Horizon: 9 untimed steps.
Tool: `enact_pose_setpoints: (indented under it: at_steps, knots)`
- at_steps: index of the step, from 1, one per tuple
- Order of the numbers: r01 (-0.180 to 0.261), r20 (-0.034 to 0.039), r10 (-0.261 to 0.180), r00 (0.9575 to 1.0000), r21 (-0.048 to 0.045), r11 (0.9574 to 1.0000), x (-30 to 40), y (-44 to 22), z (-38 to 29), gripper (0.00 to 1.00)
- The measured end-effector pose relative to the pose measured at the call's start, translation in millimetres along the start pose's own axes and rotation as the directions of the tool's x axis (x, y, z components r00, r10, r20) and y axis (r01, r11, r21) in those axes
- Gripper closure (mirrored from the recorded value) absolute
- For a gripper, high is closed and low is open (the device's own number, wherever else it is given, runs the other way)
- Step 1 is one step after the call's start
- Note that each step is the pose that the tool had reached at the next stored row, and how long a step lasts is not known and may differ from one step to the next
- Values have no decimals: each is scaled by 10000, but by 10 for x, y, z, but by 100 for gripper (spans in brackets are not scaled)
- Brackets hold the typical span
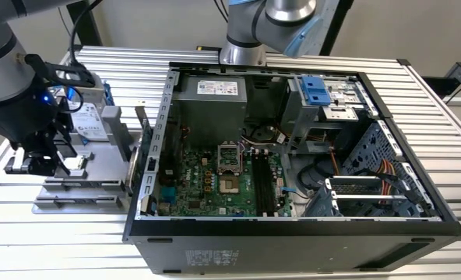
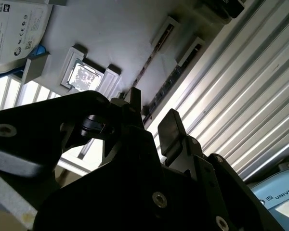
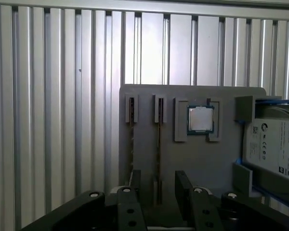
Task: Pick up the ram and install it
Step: 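Pick up the ram and move it above insertion slot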
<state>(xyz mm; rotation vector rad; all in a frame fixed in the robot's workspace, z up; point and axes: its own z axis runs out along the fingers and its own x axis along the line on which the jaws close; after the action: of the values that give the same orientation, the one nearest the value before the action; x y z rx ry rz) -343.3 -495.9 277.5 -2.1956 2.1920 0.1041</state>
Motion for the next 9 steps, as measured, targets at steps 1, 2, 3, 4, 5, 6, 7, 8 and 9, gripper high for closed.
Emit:
enact_pose_setpoints:
  at_steps: [1, 2, 3, 4, 5, 6, 7, 8, 9]
  knots:
    - [0, 0, 0, 10000, 1, 10000, 2, 0, 9, 0]
    - [0, 0, 0, 10000, 1, 10000, 4, -1, 17, 0]
    - [1, 0, -1, 10000, 0, 10000, 6, -1, 26, 0]
    - [1, -1, -1, 10000, 0, 10000, 6, -1, 35, 0]
    - [1, -1, -1, 10000, 0, 10000, 7, -2, 45, 0]
    - [1, -1, -1, 10000, 0, 10000, 8, -2, 53, 0]
    - [1, -2, -1, 10000, 1, 10000, 9, -2, 63, 0]
    - [1, -2, -1, 10000, 0, 10000, 9, -2, 72, 0]
    - [1, -2, -1, 10000, 1, 10000, 10, -2, 81, 0]
